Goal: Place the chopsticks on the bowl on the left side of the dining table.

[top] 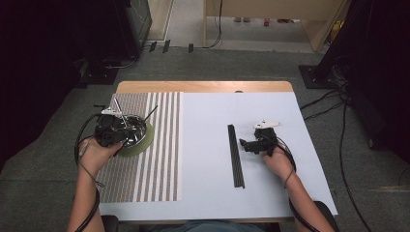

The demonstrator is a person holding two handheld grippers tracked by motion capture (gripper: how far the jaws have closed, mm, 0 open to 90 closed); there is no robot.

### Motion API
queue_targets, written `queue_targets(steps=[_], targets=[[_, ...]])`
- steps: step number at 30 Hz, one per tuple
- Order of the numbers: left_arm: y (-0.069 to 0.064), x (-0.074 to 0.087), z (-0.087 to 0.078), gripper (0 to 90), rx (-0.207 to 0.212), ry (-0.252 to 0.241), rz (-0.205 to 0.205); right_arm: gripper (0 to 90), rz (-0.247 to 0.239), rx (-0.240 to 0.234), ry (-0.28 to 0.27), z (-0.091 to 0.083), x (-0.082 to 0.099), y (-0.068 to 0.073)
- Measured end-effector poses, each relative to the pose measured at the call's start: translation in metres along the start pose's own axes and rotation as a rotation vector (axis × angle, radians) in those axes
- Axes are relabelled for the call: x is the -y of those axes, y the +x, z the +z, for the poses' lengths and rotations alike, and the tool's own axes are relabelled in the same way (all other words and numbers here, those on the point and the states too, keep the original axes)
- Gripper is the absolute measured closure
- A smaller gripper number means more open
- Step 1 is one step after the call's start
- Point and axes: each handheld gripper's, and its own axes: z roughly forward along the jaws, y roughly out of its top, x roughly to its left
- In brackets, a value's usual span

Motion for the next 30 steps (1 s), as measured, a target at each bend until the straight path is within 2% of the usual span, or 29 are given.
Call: queue_targets(steps=[6, 11, 20, 30], targets=[[0.005, 0.003, 0.001, 87.6, -0.016, 0.009, -0.01, 13.6, 0.0, 0.0, 0.0, 0.0, 0.0, 0.0], [0.007, 0.005, 0.003, 87.6, -0.025, 0.012, 0.0, 13.6, 0.002, 0.0, 0.0, 0.0, 0.0, 0.0], [0.017, 0.01, 0.003, 87.5, -0.025, -0.005, -0.003, 13.6, 0.0, 0.0, 0.0, 0.0, 0.0, 0.0], [0.023, 0.012, 0.004, 87.4, -0.029, -0.026, 0.027, 13.6, 0.0, 0.0, 0.0, 0.0, 0.0, 0.0]])
